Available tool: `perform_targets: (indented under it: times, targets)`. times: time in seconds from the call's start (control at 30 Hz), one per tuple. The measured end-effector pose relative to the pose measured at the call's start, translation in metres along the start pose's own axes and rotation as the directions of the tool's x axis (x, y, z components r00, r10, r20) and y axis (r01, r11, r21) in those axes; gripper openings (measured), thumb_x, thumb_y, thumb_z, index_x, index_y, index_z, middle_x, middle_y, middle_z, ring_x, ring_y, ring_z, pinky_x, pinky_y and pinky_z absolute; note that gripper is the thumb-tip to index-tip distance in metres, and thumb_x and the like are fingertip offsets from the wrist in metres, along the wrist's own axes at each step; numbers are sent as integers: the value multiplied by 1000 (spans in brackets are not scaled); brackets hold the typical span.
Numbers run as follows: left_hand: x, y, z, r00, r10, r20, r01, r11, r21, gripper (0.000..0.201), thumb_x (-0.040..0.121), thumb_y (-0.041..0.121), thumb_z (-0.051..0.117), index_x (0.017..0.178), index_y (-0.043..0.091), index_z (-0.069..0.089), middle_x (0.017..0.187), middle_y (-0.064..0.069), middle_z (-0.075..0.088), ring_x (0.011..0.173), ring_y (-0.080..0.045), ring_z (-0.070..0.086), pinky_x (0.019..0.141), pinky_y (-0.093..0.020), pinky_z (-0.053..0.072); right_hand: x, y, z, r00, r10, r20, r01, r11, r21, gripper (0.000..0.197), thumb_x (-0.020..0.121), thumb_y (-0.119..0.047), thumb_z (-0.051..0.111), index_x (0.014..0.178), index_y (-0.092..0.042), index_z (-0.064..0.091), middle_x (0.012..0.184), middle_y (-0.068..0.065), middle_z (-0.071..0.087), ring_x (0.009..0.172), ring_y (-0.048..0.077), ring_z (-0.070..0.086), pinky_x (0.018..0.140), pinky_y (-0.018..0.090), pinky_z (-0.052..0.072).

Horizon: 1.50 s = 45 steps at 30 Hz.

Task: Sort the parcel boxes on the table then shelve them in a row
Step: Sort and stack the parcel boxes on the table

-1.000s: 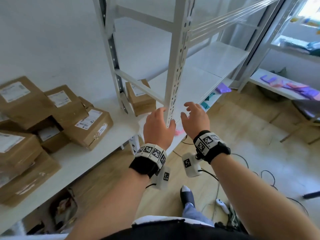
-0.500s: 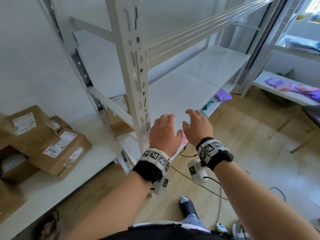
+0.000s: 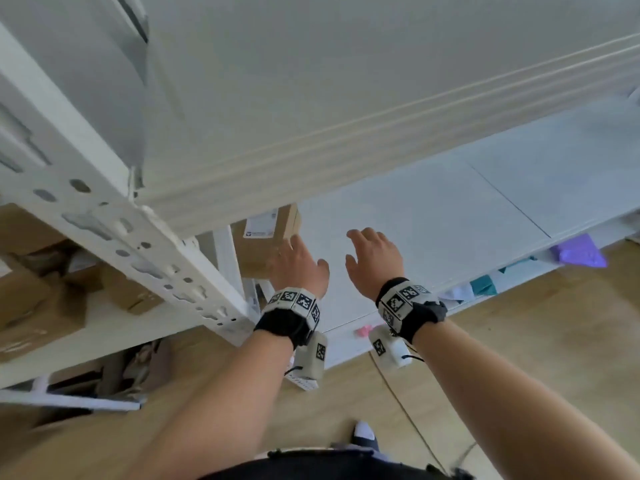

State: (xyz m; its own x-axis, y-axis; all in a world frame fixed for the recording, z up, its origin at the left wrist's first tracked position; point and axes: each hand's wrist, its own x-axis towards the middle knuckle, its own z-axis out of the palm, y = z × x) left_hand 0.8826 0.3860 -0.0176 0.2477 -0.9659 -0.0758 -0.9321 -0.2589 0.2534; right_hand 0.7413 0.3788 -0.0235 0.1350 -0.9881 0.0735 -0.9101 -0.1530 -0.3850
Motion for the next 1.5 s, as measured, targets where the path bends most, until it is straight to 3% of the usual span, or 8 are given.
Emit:
perform_targets:
  times: [0.3,0.57,0.67,0.83,1.0,1.13,1.3,1.5]
  targets:
    - [67,-32,10,862,-491,-126,468,866,-177,64,86,37,57,141,10,38,144,-13,43,131,-35,42,107,-47,36,74,-15,53,934,-307,182,305,952,40,49,95,-30,52,140,-16,42,129,9,52,114,30,51,91,40,45]
    - [101,-55,38,772,-615,-161,580,784,-220,69,88,42,59,146,14,33,153,-15,31,142,-36,28,114,-56,22,101,-20,102,821,-449,353,472,881,23,82,92,-37,60,156,-35,9,156,14,24,130,37,42,102,48,43]
    - [106,-61,47,756,-642,-131,605,761,-236,75,82,49,59,144,15,35,154,-14,30,144,-35,24,115,-59,20,102,-21,108,810,-460,363,470,880,66,79,93,-36,60,155,-37,11,155,12,26,130,36,42,102,49,44]
    - [100,-54,44,747,-662,-54,632,733,-250,77,79,60,63,130,6,43,138,-15,36,128,-33,40,102,-45,39,104,-19,99,848,-420,323,373,906,198,51,97,-23,47,146,-26,34,150,6,38,125,35,49,99,49,46]
    - [84,-40,49,792,-609,49,581,726,-369,88,75,62,73,131,4,37,128,-14,47,111,-37,58,83,-40,51,91,-4,82,911,-318,264,215,910,354,50,89,0,37,135,-18,45,134,9,54,105,34,58,79,31,41]
    - [71,-23,53,829,-557,43,538,775,-333,88,78,65,69,131,3,35,127,-16,52,110,-39,60,85,-44,53,75,7,74,943,-256,214,168,918,358,52,88,2,38,134,-17,50,128,8,60,107,33,59,83,32,42]
    - [47,0,51,892,-451,42,445,857,-260,86,84,66,61,134,1,34,130,-16,50,114,-38,57,85,-43,48,51,16,59,998,-57,16,48,946,319,28,99,-18,42,116,-17,64,107,8,71,93,33,64,74,35,43]
    - [14,18,42,953,-294,70,302,916,-263,78,85,60,64,131,5,34,126,-13,47,105,-37,59,81,-43,52,7,14,45,978,192,-84,-175,968,178,22,100,-29,41,99,-17,58,89,6,69,73,32,61,61,33,41]
